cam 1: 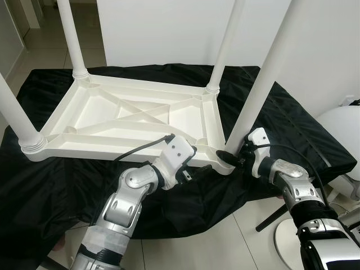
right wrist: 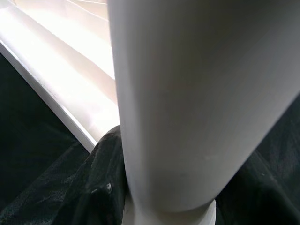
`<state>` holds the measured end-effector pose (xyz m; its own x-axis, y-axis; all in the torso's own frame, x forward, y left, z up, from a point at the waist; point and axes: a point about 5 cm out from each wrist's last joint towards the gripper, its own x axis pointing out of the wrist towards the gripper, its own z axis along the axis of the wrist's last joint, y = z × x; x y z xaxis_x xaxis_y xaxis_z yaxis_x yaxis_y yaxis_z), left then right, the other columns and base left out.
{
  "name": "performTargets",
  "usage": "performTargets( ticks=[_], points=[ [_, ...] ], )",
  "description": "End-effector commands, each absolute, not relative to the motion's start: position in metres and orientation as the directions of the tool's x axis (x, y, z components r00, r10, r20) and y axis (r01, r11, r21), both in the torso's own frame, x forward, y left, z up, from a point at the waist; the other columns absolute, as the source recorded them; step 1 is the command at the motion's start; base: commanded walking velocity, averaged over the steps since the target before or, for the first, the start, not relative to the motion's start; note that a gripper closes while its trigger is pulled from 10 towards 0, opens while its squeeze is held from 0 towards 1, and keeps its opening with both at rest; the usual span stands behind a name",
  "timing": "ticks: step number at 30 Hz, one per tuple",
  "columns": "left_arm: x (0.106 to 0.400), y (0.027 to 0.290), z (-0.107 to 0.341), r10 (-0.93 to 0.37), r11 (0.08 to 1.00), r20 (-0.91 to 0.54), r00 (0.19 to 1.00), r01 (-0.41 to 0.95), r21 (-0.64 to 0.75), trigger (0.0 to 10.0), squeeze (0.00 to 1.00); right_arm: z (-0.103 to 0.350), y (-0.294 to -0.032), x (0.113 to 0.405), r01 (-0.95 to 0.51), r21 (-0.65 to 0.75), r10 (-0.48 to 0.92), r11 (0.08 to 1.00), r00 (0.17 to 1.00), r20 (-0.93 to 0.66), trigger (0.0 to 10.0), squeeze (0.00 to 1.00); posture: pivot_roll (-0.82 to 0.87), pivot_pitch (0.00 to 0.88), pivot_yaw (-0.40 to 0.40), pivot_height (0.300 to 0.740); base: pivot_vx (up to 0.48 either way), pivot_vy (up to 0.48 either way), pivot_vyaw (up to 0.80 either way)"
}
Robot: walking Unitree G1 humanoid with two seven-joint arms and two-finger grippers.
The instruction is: Building children table
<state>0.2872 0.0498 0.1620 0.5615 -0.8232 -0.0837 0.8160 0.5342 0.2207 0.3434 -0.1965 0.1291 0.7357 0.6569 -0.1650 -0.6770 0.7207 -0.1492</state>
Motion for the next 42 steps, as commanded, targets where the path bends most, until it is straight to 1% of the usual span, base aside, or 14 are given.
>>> performTargets(
  ticks=[1,2,3,4,7,14,16,19,24,29,33,34,37,42],
  points=[
    [0.292,0.052,0.165,-0.769,0.611,-0.059,0.636,0.759,0.224,10.0,0.00,0.124,-0.197,0.341,-0.689,-0.169,0.660,0.705,0.724,-0.200,0.0,0.00,0.00,0.000,-0.091,0.740,0.000,0.000,0.00],
    [0.292,0.052,0.165,-0.769,0.611,-0.059,0.636,0.759,0.224,10.0,0.00,0.124,-0.197,0.341,-0.689,-0.169,0.660,0.705,0.724,-0.200,0.0,0.00,0.00,0.000,-0.091,0.740,0.000,0.000,0.00],
    [0.291,0.052,0.165,-0.770,0.611,-0.058,0.636,0.759,0.224,10.0,0.00,0.124,-0.197,0.341,-0.675,-0.160,0.649,0.720,0.737,-0.189,10.0,0.00,0.00,0.000,-0.089,0.740,0.000,0.000,0.00],
    [0.291,0.052,0.165,-0.770,0.611,-0.058,0.636,0.759,0.224,10.0,0.00,0.124,-0.197,0.341,-0.675,-0.160,0.649,0.720,0.737,-0.189,10.0,0.00,0.00,0.000,-0.089,0.740,0.000,0.000,0.00],
    [0.291,0.052,0.165,-0.772,0.608,-0.059,0.633,0.762,0.223,10.0,0.00,0.123,-0.200,0.343,-0.594,-0.113,0.574,0.797,0.802,-0.167,10.0,0.00,-0.01,0.000,-0.085,0.740,0.000,0.000,0.00],
    [0.291,0.051,0.165,-0.776,0.603,-0.061,0.628,0.766,0.222,10.0,0.00,0.128,-0.198,0.345,-0.501,-0.082,0.491,0.861,0.863,-0.117,10.0,0.00,-0.01,0.004,-0.080,0.740,0.000,0.000,0.00],
    [0.290,0.050,0.164,-0.777,0.601,-0.062,0.626,0.768,0.221,10.0,0.00,0.130,-0.195,0.346,-0.441,-0.055,0.435,0.896,0.895,-0.099,10.0,0.00,-0.02,0.007,-0.076,0.740,0.000,0.000,0.00],
    [0.290,0.049,0.164,-0.783,0.594,-0.065,0.619,0.774,0.218,10.0,0.00,0.131,-0.187,0.346,-0.274,0.020,0.275,0.961,0.958,-0.077,10.0,0.00,-0.02,0.010,-0.070,0.740,0.000,0.000,0.00],
    [0.289,0.049,0.163,-0.785,0.591,-0.067,0.616,0.777,0.218,10.0,0.00,0.129,-0.178,0.342,-0.216,0.059,0.220,0.975,0.973,-0.072,10.0,0.00,-0.02,0.012,-0.069,0.740,0.000,0.000,0.00],
    [0.287,0.049,0.162,-0.790,0.584,-0.073,0.609,0.783,0.214,10.0,0.00,0.125,-0.155,0.327,-0.006,0.142,0.019,0.990,0.996,-0.085,10.0,0.00,-0.03,0.020,-0.067,0.740,0.000,0.000,0.00],
    [0.287,0.048,0.162,-0.791,0.583,-0.074,0.608,0.784,0.213,10.0,0.00,0.124,-0.149,0.324,0.018,0.159,-0.004,0.987,0.996,-0.087,10.0,0.00,-0.03,0.020,-0.067,0.740,0.000,0.000,0.00],
    [0.286,0.047,0.161,-0.795,0.578,-0.075,0.603,0.788,0.210,10.0,0.00,0.125,-0.134,0.316,0.121,0.203,-0.105,0.972,0.991,-0.088,10.0,0.00,-0.03,0.017,-0.069,0.740,0.000,0.000,0.00],
    [0.285,0.046,0.161,-0.798,0.574,-0.075,0.598,0.792,0.209,10.0,0.00,0.128,-0.126,0.310,0.181,0.247,-0.168,0.952,0.983,-0.077,10.0,0.00,-0.02,0.016,-0.067,0.740,0.000,0.000,0.00],
    [0.284,0.046,0.160,-0.802,0.568,-0.079,0.592,0.796,0.208,10.0,0.00,0.132,-0.122,0.305,0.171,0.243,-0.160,0.955,0.985,-0.066,10.0,0.00,-0.02,0.020,-0.066,0.740,0.000,0.000,0.00]
  ],
)
